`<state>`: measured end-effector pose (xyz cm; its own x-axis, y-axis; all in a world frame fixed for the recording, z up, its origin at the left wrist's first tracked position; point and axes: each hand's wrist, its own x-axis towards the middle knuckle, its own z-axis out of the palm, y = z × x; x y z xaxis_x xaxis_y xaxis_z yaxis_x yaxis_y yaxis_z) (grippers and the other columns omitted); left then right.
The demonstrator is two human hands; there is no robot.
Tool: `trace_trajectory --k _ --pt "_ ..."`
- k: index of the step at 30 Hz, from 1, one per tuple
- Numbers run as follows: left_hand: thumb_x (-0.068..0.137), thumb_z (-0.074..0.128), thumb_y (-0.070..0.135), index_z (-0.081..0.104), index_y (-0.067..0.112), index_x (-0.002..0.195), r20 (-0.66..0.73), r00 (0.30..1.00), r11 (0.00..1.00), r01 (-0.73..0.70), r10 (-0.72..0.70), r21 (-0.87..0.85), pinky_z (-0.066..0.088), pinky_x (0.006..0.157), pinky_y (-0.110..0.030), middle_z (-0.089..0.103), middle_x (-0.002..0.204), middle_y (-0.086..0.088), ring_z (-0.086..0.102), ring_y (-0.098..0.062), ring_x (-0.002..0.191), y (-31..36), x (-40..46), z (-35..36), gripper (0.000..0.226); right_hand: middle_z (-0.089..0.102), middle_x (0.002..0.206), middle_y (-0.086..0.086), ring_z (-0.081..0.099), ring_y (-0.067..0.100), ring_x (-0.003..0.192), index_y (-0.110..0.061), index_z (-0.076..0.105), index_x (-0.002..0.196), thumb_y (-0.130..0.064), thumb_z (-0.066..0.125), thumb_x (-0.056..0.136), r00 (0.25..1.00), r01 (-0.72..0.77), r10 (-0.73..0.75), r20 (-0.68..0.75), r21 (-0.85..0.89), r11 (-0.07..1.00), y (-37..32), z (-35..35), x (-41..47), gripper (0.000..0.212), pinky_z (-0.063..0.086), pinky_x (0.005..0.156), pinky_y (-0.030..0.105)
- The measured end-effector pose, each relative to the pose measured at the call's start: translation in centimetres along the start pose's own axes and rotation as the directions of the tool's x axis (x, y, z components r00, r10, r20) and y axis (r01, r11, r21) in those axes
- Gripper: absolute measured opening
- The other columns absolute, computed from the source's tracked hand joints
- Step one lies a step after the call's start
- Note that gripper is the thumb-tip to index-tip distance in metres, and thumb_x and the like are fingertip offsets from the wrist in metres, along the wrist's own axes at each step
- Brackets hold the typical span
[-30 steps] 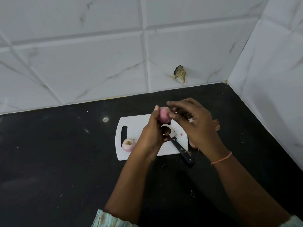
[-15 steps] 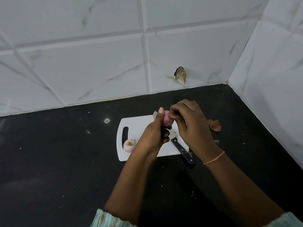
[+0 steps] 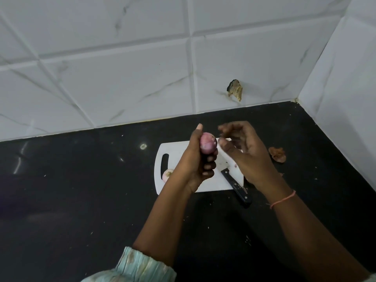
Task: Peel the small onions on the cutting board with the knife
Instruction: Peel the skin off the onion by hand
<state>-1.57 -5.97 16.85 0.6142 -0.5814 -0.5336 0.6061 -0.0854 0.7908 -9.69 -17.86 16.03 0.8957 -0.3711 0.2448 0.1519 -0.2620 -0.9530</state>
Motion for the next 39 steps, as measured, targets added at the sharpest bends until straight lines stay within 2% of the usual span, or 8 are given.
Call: trace_trajectory --k 3,7,11,14,18,25,35,39 --pt "0.085 0.033 0.085 0.044 0.016 0.071 0.039 0.999 0.989 -0.013 0.008 0.146 0.015 0.049 -0.027 0.03 0.054 0.002 0.025 -0.012 0.05 0.2 0.2 -0.1 0.071 0.064 0.122 -0.01 0.062 0.009 0.113 -0.023 0.058 0.127 -0.025 0.071 0.085 0.996 0.029 -0.025 0.088 -0.054 0.998 0.2 0.2 0.1 0.044 0.052 0.095 0.029" --pt "0.087 0.024 0.083 0.064 0.008 0.095 0.038 0.997 0.974 -0.072 0.065 0.216 0.033 0.052 -0.027 0.053 0.069 -0.005 0.042 -0.014 0.055 0.6 0.4 0.0 0.085 0.069 0.113 -0.008 0.065 0.01 0.107 -0.018 0.064 0.119 -0.019 0.076 0.083 0.995 0.044 -0.046 -0.086 -0.032 0.999 0.6 0.9 0.2 0.038 0.054 0.094 0.032" --pt "0.105 0.041 0.038 0.06 0.009 0.128 0.057 0.966 0.968 -0.249 0.251 -0.035 0.055 0.079 -0.031 0.067 0.118 -0.016 0.067 -0.023 0.094 0.2 0.0 -0.1 0.041 0.068 0.107 -0.005 0.066 0.013 0.103 -0.018 0.063 0.11 -0.019 0.08 0.079 0.95 0.095 -0.102 -0.295 -0.037 0.995 1.0 1.7 0.2 0.036 0.055 0.09 0.033" --pt "0.103 0.046 0.018 0.061 0.004 0.129 0.084 0.938 0.923 -0.31 0.336 -0.227 0.057 0.092 -0.031 0.069 0.123 -0.014 0.068 -0.022 0.11 -0.9 -0.1 -0.3 0.032 0.064 0.11 0.003 0.064 0.013 0.104 -0.007 0.067 0.109 -0.016 0.077 0.082 0.924 0.189 -0.232 -0.304 -0.164 0.968 1.2 1.9 0.5 0.031 0.055 0.088 0.027" --pt "0.091 0.057 0.028 0.064 0.01 0.125 -0.003 0.907 0.891 -0.415 0.422 -0.182 0.055 0.096 -0.032 0.069 0.125 -0.012 0.066 -0.021 0.11 -1.4 0.2 -0.8 0.039 0.069 0.104 0.004 0.067 0.008 0.096 -0.005 0.071 0.108 -0.016 0.074 0.085 0.93 0.21 -0.267 -0.254 -0.229 0.951 1.2 1.5 0.4 0.026 0.057 0.083 0.025" --pt "0.081 0.062 0.035 0.07 0.016 0.114 -0.01 0.908 0.896 -0.415 0.418 -0.158 0.054 0.081 -0.023 0.074 0.11 -0.003 0.067 -0.009 0.087 -1.6 0.6 -1.1 0.039 0.073 0.094 0.004 0.069 0.011 0.089 -0.005 0.074 0.101 -0.01 0.072 0.088 0.906 0.252 -0.335 -0.257 -0.309 0.917 1.8 1.0 0.3 0.014 0.058 0.081 0.035" --pt "0.083 0.062 0.035 0.069 0.01 0.116 -0.017 0.915 0.906 -0.401 0.403 -0.134 0.054 0.076 -0.021 0.074 0.101 -0.002 0.063 -0.01 0.076 -1.5 1.0 -1.6 0.042 0.068 0.09 -0.006 0.065 0.004 0.084 -0.006 0.074 0.098 -0.024 0.065 0.088 0.905 0.234 -0.339 -0.256 -0.366 0.901 1.5 1.1 0.6 0.021 0.052 0.08 0.013" --pt "0.085 0.061 0.035 0.068 0.007 0.121 -0.007 0.916 0.908 -0.398 0.4 -0.13 0.054 0.076 -0.022 0.073 0.105 -0.002 0.063 -0.009 0.077 -1.5 1.0 -1.7 0.046 0.07 0.091 -0.006 0.067 0.003 0.085 -0.01 0.073 0.099 -0.025 0.068 0.087 0.92 0.147 -0.244 -0.306 -0.307 0.94 1.4 1.1 0.8 0.02 0.056 0.08 0.019"
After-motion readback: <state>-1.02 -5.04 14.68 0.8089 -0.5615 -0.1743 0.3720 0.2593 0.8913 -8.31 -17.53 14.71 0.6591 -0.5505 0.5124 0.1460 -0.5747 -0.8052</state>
